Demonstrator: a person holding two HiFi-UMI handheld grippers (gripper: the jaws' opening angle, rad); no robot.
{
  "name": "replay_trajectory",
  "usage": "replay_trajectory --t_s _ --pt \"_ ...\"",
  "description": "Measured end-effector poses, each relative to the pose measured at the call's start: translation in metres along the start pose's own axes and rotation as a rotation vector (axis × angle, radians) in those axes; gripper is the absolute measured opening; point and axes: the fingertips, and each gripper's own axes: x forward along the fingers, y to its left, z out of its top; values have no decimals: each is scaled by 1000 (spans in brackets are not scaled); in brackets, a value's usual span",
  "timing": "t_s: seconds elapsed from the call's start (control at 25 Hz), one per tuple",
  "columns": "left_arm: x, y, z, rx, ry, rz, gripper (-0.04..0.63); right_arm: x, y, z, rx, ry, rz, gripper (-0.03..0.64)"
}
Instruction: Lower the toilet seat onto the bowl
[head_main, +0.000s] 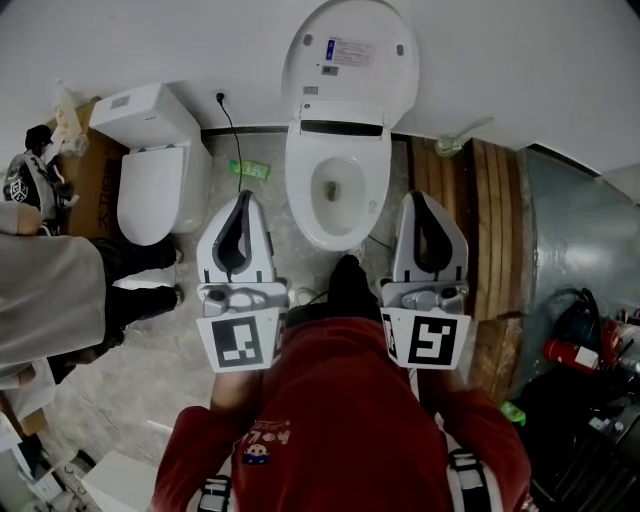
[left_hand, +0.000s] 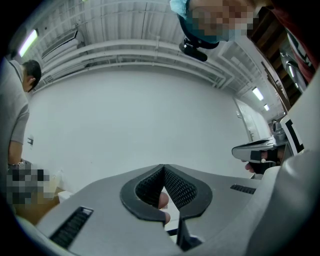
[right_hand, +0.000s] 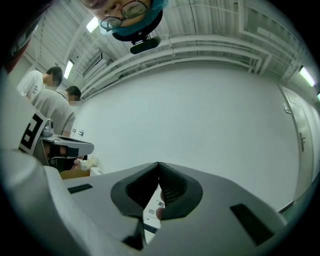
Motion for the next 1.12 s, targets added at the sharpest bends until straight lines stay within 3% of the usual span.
replay_trajectory --t_s 0.4,1.12 --pt "-11 3 -2 -20 13 6 9 -2 16 0 41 0 41 14" --pt "-10 -26 16 -55 -3 -64 9 -5 11 13 8 1 63 14"
